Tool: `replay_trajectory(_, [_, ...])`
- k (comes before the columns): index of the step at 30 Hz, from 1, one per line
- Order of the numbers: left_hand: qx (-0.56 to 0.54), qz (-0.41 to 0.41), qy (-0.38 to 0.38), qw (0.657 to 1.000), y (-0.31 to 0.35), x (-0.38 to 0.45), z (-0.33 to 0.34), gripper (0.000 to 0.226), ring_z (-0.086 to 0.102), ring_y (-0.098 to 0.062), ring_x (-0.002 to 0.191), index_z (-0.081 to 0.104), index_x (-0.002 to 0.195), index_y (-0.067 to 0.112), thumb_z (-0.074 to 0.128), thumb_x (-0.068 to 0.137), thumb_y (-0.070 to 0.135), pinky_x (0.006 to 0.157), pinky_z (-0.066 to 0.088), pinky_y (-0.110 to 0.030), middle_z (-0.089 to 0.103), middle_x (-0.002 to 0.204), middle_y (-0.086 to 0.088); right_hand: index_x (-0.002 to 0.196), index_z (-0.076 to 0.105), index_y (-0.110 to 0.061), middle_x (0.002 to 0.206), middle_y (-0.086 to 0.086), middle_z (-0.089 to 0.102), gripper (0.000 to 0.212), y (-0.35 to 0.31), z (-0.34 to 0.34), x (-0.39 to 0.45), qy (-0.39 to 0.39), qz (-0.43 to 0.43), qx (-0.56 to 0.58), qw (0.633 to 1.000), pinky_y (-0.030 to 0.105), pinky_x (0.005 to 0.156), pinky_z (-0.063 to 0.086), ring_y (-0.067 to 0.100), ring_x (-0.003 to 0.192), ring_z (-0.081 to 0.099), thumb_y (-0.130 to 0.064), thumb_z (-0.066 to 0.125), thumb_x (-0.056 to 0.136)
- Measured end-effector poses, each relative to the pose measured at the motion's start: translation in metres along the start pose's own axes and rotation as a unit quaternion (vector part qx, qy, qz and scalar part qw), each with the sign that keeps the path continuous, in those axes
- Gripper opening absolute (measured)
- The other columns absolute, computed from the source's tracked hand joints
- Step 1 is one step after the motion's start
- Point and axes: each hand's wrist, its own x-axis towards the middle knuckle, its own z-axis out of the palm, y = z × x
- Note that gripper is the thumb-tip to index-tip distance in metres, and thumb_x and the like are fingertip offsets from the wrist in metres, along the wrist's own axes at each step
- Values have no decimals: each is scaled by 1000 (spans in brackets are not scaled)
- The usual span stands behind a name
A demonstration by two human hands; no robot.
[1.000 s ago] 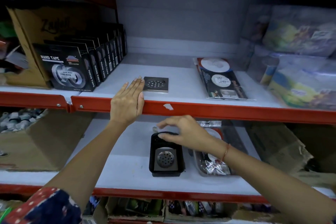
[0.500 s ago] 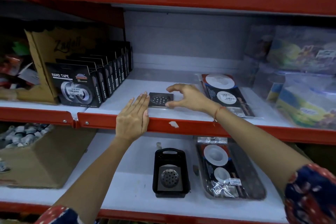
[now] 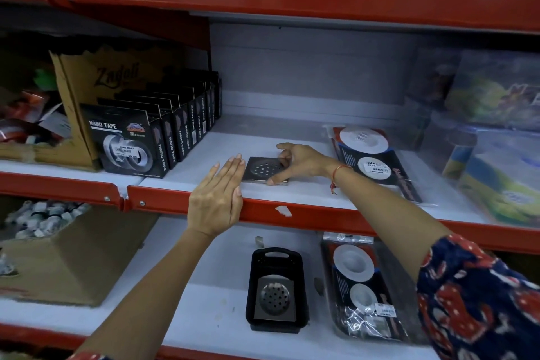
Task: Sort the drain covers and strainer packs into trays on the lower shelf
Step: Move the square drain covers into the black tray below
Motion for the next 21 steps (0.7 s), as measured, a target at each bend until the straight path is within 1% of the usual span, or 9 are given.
replay_trajectory(2, [0, -2, 0, 1000, 0, 0, 0, 50, 56, -19, 126, 57, 130, 1, 24, 97, 20, 108, 42, -36, 58, 135, -12, 145, 35, -13, 125, -3, 56, 108, 2, -3, -9, 13, -8, 14, 1000, 23, 102, 35, 18, 122, 50, -54, 83, 58])
replay_trajectory(4, [3, -5, -5, 1000, 1, 0, -2, 50, 56, -19, 125, 57, 130, 1, 25, 97, 20, 107, 43, -36, 58, 135, -12, 146, 34, -17, 119, -8, 55, 109, 0, -7, -27, 24, -14, 35, 999, 21, 98, 32, 13, 116, 50, -56, 82, 57])
replay_trajectory(7, [4, -11, -13, 1000, 3, 0, -3, 49, 57, -20, 124, 58, 129, 0, 27, 95, 19, 107, 43, -37, 58, 134, -13, 144, 38, -23, 123, -11, 57, 106, -4, -12, -63, 45, -33, 58, 997, 23, 102, 34, 8, 116, 50, -60, 81, 55])
replay_trajectory(11, [3, -18, -36, 999, 6, 0, -9, 48, 58, -21, 124, 58, 129, 0, 29, 95, 17, 106, 45, -38, 58, 134, -13, 142, 42, -25, 127, -13, 59, 100, -12, -8, -116, 53, -81, 86, 992, 20, 107, 35, 5, 121, 52, -54, 84, 56])
replay_trajectory(15, [0, -26, -73, 997, 8, 0, -15, 47, 56, -24, 126, 56, 131, -2, 32, 95, 17, 107, 45, -39, 57, 135, -15, 141, 41, -31, 127, -18, 58, 102, -20, 14, -163, 53, -109, 97, 988, 5, 102, 33, -12, 120, 50, -54, 84, 51])
replay_trajectory(16, [1, -26, -85, 996, 8, 3, -16, 47, 56, -25, 126, 55, 131, -3, 31, 95, 17, 108, 44, -40, 57, 135, -16, 141, 42, -31, 128, -17, 58, 102, -21, 19, -170, 56, -117, 95, 987, 6, 104, 32, -12, 121, 49, -52, 85, 51])
replay_trajectory(19, [-2, -38, -113, 993, 10, 3, -21, 48, 55, -26, 127, 53, 132, -3, 31, 96, 18, 110, 41, -39, 56, 136, -17, 142, 41, -30, 134, -14, 55, 103, -22, 40, -191, 54, -138, 79, 986, 19, 112, 33, -4, 127, 48, -50, 86, 52])
replay_trajectory(21, [-5, -49, -116, 992, 11, 3, -23, 45, 55, -26, 126, 54, 132, -3, 35, 96, 16, 110, 41, -39, 57, 135, -17, 142, 41, -30, 134, -15, 54, 103, -19, 53, -199, 50, -152, 64, 985, 25, 112, 37, -2, 126, 49, -52, 86, 52])
